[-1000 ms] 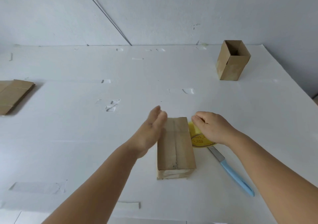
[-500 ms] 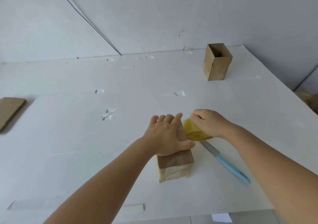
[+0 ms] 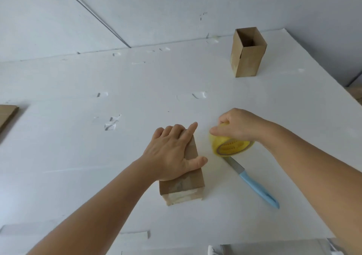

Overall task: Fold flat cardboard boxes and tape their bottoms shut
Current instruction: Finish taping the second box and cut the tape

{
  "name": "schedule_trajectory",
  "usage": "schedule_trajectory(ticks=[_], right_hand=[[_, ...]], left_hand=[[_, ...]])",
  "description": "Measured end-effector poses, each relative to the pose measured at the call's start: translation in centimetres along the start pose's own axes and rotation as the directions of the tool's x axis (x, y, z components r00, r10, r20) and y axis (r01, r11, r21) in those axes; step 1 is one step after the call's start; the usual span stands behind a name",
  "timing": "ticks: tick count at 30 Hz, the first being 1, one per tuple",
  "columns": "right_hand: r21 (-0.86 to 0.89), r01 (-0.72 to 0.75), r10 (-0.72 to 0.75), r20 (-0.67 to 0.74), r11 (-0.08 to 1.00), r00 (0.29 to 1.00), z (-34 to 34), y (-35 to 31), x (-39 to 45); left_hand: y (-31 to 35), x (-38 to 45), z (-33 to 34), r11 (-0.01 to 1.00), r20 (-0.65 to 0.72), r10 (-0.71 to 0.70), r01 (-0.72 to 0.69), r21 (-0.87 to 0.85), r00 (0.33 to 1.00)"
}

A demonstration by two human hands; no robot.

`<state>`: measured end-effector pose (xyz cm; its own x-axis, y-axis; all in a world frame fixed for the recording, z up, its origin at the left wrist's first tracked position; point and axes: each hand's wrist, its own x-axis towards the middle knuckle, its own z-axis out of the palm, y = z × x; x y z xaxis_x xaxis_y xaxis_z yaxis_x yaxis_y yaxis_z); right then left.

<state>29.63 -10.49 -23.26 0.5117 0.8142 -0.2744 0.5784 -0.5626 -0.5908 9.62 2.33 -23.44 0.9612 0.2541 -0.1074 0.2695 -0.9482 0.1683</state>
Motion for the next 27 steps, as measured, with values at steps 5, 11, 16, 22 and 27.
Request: schedule_trajectory(ticks=[5,11,16,22,27], right_hand=[[-0.139,0.032,-0.034,-0.010,0.990,0.999,0.0,0.7,-0.1],[-0.190,0.076,-0.079,-0.009,0.979,0.997,-0.6,0.2,-0.8],[-0.246,0.099,-0.118,-0.065,0.964,0.991,-0.6,-1.6,-1.7],[-0.395,0.069,-0.134,-0.139,0.916,0.981,-1.1,-2.8,-3.1],[-0.304,0.025,-0.130,-0.329,0.952,0.935,-0.8,-2.2,-4.3]], left_hand=[[0.4,-0.2,-0.8,1.000,0.070,-0.024,0.023,0.020,0.997],[0.7,0.7,-4.0,0.990,0.177,-0.029,0.053,-0.128,0.984],[2.3,7.2,-6.0,0.959,0.298,0.050,0.037,-0.280,0.953],[2.0,10.7,-4.7,0.828,0.590,0.255,0.143,-0.543,0.766],[2.0,11.3,-3.0,0.705,0.543,0.242,0.239,-0.668,0.804]])
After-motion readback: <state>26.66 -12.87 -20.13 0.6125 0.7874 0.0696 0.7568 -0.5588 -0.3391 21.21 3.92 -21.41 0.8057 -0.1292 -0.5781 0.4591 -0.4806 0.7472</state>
